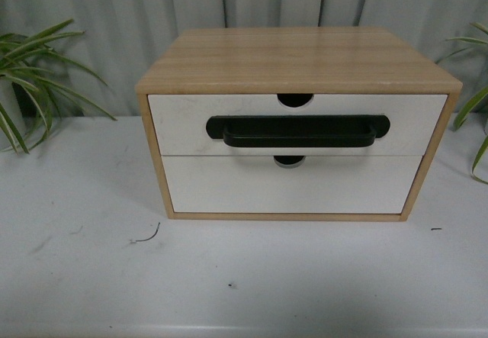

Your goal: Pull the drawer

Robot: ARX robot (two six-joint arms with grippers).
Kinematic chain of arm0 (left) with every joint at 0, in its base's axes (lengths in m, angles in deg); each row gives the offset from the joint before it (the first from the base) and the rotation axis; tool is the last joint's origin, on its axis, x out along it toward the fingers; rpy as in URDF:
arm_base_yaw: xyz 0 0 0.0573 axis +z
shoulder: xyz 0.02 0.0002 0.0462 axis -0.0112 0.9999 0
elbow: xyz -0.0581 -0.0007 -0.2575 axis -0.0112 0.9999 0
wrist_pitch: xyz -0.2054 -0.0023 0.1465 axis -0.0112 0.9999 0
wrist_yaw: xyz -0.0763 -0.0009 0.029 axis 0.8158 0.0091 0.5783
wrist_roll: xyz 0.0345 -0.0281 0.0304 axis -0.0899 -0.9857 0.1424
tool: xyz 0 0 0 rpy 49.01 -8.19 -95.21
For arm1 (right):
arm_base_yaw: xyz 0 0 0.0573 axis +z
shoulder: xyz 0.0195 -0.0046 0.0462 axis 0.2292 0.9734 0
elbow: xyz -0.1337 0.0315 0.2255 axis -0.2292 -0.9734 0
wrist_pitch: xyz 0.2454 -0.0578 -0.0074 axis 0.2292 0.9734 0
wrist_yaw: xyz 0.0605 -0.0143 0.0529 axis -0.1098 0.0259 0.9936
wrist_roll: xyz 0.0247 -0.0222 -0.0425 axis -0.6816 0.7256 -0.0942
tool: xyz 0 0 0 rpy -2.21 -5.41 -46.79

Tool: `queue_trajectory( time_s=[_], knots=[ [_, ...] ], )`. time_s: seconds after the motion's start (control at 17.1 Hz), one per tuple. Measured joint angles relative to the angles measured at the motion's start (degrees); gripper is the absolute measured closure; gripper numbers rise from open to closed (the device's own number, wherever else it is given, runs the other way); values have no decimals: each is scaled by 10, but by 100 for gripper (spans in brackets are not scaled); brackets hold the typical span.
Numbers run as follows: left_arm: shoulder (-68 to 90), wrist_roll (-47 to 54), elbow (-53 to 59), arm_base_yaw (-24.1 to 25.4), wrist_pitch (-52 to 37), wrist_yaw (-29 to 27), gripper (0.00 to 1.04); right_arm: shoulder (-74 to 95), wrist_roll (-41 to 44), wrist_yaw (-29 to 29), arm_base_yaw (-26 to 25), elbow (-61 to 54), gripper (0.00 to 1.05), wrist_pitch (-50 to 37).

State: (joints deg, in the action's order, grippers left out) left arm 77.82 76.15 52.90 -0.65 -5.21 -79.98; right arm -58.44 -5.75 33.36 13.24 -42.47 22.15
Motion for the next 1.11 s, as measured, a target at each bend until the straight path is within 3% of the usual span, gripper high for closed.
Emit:
queue_trajectory(
  time_s=[1.11],
  knots=[
    [0,0,0,0,0,0,7,0,0,0,0,0,6,0]
  ],
)
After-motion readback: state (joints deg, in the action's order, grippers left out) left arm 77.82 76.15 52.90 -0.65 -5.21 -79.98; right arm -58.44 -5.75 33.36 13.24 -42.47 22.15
